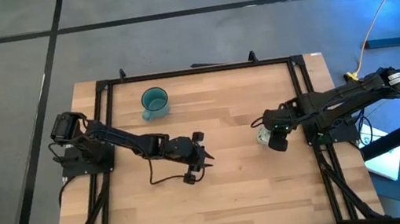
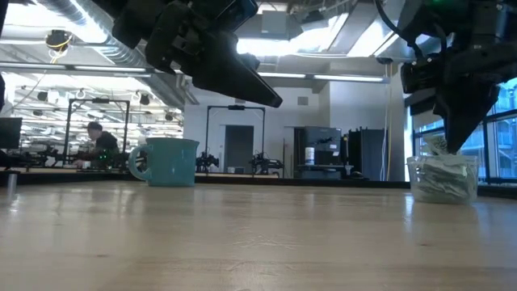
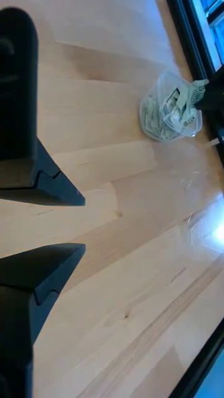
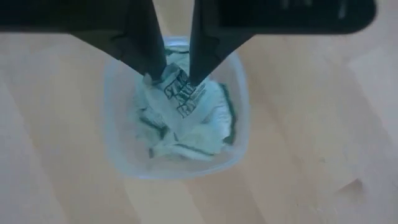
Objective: Pick and place Stevia / Truvia into bins
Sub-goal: Put the stevia packet into the transparent bin
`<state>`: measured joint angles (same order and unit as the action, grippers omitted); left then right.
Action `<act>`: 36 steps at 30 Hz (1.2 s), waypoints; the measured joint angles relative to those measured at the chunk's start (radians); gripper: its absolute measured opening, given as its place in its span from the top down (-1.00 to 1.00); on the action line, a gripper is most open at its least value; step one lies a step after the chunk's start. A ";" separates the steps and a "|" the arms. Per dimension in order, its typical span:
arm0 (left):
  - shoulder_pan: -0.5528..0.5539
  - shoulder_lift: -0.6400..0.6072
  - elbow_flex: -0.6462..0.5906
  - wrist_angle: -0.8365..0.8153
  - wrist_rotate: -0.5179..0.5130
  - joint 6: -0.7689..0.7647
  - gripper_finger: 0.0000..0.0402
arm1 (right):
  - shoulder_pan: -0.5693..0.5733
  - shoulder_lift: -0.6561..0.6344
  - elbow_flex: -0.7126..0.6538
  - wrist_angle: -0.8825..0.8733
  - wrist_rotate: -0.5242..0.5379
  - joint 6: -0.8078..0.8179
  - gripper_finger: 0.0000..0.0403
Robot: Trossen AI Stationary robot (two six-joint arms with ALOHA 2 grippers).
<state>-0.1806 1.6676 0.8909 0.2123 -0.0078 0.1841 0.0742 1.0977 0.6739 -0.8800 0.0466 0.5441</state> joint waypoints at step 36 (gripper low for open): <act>-0.001 0.000 0.000 -0.008 0.000 -0.014 0.49 | 0.011 -0.001 0.024 0.017 0.174 -0.190 0.49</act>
<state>-0.1814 1.6672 0.8909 0.2043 -0.0078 0.1699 0.0847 1.0969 0.6976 -0.8627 0.2204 0.3545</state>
